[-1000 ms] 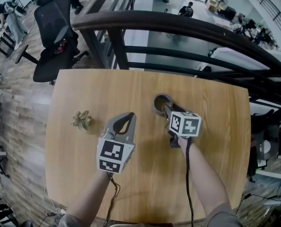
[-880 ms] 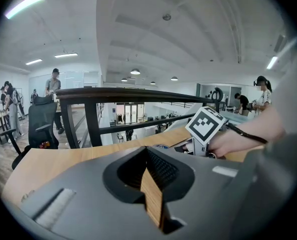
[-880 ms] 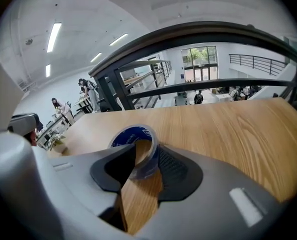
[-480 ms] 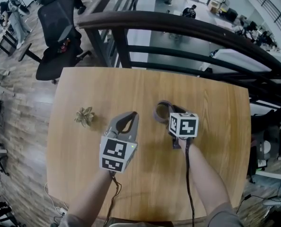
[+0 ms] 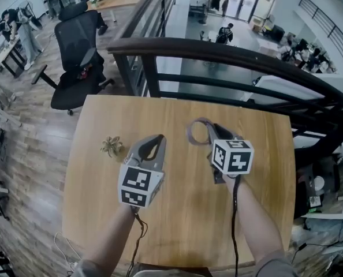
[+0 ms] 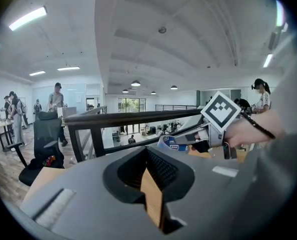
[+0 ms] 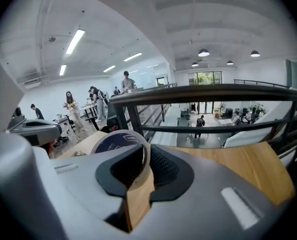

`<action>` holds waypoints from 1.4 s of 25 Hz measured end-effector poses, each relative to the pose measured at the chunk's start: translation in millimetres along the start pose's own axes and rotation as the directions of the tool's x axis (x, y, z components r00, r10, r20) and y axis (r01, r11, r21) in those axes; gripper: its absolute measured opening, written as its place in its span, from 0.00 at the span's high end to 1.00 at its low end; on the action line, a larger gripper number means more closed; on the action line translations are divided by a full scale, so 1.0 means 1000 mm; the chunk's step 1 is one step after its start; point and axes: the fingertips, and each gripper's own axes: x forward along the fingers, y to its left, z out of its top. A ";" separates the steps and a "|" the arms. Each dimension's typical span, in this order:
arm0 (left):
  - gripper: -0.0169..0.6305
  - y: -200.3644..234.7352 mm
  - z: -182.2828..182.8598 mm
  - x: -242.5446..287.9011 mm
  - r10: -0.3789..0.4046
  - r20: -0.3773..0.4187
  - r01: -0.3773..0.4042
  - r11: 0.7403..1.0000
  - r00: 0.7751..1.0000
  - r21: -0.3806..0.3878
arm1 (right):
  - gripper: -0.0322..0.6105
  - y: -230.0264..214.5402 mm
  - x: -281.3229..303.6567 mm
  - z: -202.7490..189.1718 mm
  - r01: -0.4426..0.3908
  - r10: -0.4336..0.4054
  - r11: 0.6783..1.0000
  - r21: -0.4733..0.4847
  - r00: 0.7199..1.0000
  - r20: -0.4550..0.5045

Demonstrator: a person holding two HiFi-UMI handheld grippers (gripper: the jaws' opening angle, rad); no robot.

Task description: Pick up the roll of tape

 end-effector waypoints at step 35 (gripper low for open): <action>0.97 -0.115 0.106 -0.245 -0.029 0.224 -0.012 0.984 0.974 0.179 | 0.86 0.138 -0.334 0.034 0.001 0.107 0.957 -0.289 0.928 0.357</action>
